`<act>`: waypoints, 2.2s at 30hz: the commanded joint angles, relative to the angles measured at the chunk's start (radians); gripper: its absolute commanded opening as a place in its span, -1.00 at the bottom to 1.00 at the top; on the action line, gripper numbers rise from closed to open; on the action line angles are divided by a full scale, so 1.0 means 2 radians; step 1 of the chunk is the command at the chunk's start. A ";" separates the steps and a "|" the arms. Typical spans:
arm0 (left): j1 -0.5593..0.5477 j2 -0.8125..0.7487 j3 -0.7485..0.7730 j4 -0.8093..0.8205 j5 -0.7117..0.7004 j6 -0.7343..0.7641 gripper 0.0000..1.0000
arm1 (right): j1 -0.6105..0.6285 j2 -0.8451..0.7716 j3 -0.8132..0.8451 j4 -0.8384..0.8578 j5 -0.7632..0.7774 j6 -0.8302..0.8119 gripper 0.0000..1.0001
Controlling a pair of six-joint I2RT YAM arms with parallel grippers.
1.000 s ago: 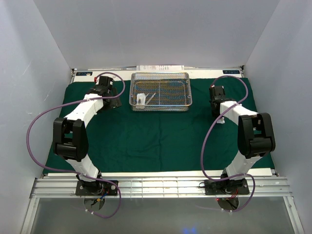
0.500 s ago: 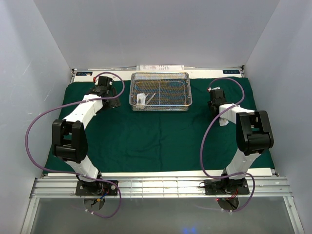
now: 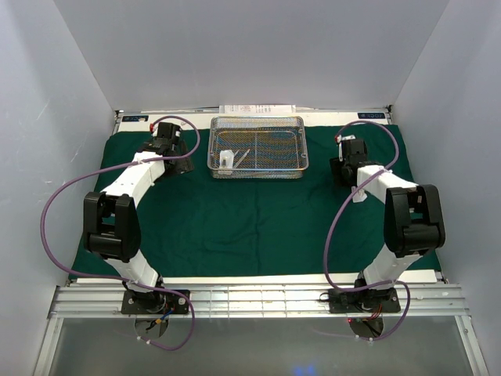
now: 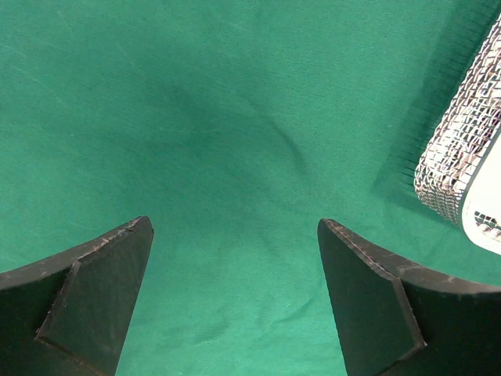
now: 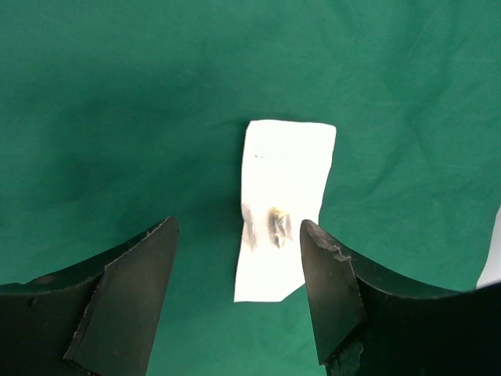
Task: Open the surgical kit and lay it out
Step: Place the medical item in the surgical kit, then pick up the medical item from the container.
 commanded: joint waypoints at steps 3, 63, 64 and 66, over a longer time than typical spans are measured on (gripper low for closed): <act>0.003 -0.025 0.015 0.000 0.011 0.001 0.96 | 0.003 -0.059 0.065 -0.037 -0.072 0.043 0.40; -0.134 0.346 0.379 -0.078 0.000 -0.003 0.10 | 0.059 -0.182 -0.024 0.020 -0.286 0.135 0.42; -0.134 0.349 0.379 -0.078 0.001 -0.003 0.10 | 0.059 -0.181 -0.023 0.019 -0.287 0.135 0.42; -0.134 0.353 0.382 -0.077 0.006 -0.003 0.10 | 0.059 -0.180 -0.024 0.019 -0.288 0.135 0.42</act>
